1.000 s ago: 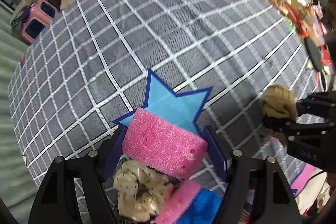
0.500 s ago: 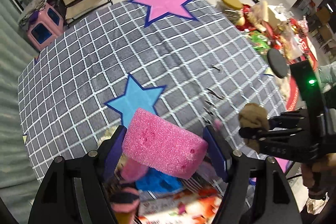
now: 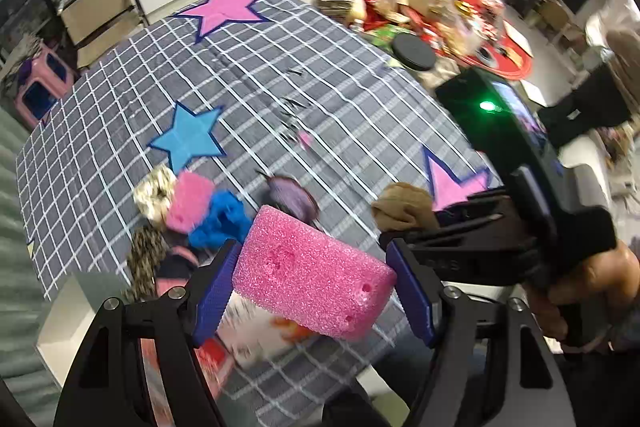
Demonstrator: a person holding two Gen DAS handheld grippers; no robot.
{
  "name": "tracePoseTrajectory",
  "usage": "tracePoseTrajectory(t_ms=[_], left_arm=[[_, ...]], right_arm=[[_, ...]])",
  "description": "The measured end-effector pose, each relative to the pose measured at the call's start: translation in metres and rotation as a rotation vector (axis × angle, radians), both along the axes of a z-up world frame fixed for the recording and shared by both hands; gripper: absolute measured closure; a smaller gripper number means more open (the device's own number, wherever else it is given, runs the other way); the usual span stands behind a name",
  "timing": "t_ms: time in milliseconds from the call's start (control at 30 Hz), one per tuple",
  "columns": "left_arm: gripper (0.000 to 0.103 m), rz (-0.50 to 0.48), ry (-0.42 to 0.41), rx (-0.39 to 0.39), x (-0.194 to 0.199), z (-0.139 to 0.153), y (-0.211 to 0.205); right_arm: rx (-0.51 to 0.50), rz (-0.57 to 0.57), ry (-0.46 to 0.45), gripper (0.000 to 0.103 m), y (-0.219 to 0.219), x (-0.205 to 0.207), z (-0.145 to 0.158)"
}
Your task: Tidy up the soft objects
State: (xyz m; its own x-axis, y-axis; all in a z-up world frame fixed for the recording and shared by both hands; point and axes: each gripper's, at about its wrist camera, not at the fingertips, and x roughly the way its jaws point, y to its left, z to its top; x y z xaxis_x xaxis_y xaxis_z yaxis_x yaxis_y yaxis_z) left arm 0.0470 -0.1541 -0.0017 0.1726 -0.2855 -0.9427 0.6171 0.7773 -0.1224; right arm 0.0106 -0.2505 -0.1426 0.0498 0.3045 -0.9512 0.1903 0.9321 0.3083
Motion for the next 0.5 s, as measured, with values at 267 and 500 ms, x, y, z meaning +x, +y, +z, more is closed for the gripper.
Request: tracePoseTrajectory(t_ms=[267,500], left_arm=[[0.026,-0.016,-0.086,-0.001,-0.06,0.031,0.049],[0.026,0.085,-0.152,-0.012,-0.084,0.049,0.1]], right_arm=[[-0.003,0.017,-0.007,0.073,0.049,-0.054,0.014],[-0.007,0.085,-0.079,0.073,0.094,-0.067,0.041]])
